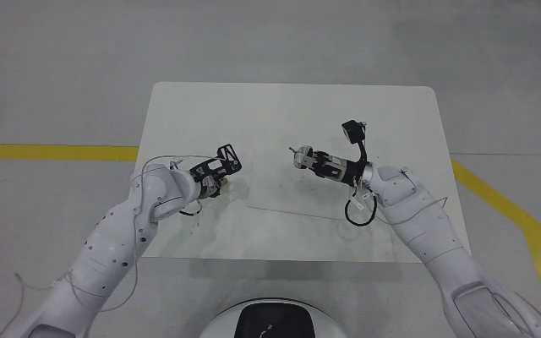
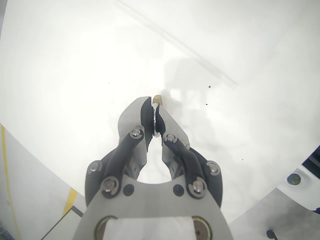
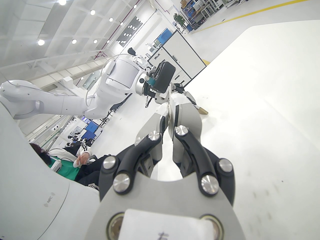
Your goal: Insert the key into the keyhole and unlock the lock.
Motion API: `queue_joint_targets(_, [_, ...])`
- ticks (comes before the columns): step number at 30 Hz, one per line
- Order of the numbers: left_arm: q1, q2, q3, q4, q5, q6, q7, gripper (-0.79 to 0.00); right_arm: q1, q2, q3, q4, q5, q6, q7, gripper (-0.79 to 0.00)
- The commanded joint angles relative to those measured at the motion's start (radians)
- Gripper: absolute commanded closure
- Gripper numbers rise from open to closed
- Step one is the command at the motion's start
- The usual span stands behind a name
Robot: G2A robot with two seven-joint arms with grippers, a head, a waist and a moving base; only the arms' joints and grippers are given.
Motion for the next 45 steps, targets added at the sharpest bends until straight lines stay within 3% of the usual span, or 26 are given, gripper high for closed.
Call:
queue_joint_targets(1, [-0.005,-0.002,0.009,0.005,-0.002,0.003,-0.008,0.0,0.0,0.0,0.0,0.0,0.0,0.0,0.0,0.0])
queue_joint_targets(12, [-0.016,-0.006,0.014,0.007,0.019,0.025,-0.043,0.0,0.0,0.0,0.0,0.0,0.0,0.0,0.0,0.0])
queue_joint_targets(23, [0.009,0.01,-0.038,-0.044,0.033,0.0,-0.135,0.0,0.0,0.0,0.0,0.0,0.0,0.0,0.0,0.0])
queue_joint_targets(26, [0.023,0.013,-0.062,-0.065,0.012,0.009,-0.115,0.0,0.0,0.0,0.0,0.0,0.0,0.0,0.0,0.0])
queue_joint_targets(30, [0.042,0.011,-0.127,-0.064,-0.161,0.069,-0.024,0.0,0.0,0.0,0.0,0.0,0.0,0.0,0.0,0.0])
queue_joint_targets(34, [0.053,0.002,-0.176,0.002,-0.521,0.093,0.045,0.0,0.0,0.0,0.0,0.0,0.0,0.0,0.0,0.0])
queue_joint_targets(39, [0.023,-0.003,-0.22,0.196,-1.082,0.076,-0.085,0.0,0.0,0.0,0.0,0.0,0.0,0.0,0.0,0.0])
queue_joint_targets(41, [0.01,-0.001,-0.23,0.238,-1.151,0.08,-0.13,0.0,0.0,0.0,0.0,0.0,0.0,0.0,0.0,0.0])
queue_joint_targets(45, [0.01,-0.001,-0.23,0.238,-1.151,0.08,-0.13,0.0,0.0,0.0,0.0,0.0,0.0,0.0,0.0,0.0])
